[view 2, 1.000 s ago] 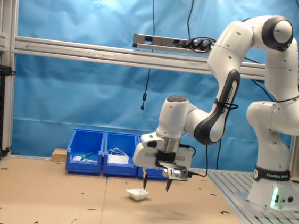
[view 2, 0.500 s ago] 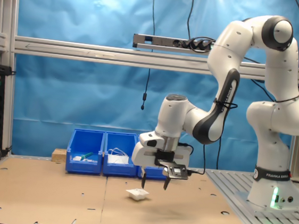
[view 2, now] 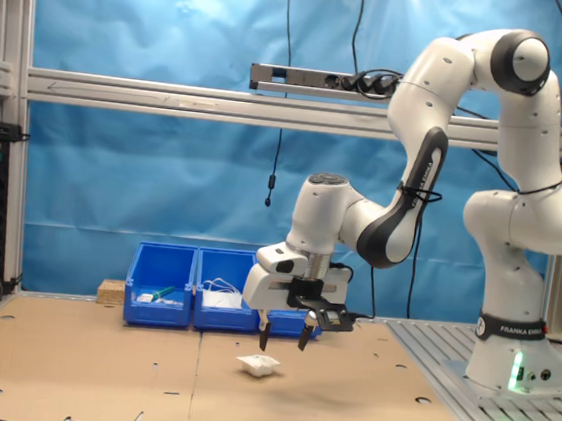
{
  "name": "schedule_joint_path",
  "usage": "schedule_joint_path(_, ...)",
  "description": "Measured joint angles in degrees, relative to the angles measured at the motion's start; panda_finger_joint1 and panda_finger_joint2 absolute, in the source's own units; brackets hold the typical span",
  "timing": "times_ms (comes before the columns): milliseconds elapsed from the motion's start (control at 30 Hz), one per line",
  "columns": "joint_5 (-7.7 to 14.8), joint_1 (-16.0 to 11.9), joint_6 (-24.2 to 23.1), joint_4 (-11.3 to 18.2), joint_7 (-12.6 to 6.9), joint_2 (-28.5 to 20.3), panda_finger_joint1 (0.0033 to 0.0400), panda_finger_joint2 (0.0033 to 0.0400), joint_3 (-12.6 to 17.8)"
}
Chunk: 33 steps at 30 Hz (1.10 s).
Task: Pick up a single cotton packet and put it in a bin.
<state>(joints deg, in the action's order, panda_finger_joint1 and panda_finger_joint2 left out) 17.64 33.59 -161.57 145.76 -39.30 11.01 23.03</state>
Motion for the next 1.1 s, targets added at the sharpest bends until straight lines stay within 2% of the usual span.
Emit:
schedule_joint_path(267, 0.0, -0.7, 0.0, -0.6, -4.69, 0.3, 0.04, 0.04, 0.1)
schedule_joint_path(300, 0.0, -1.1, 0.0, -0.9, -6.23, 0.3, 0.04, 0.04, 0.1)
schedule_joint_path(667, 0.0, -1.8, 0.0, -2.7, -11.46, 1.3, 0.04, 0.04, 0.2)
schedule_joint_path(1100, 0.0, -3.7, 0.0, -4.1, -15.3, 3.4, 0.04, 0.04, 0.2)
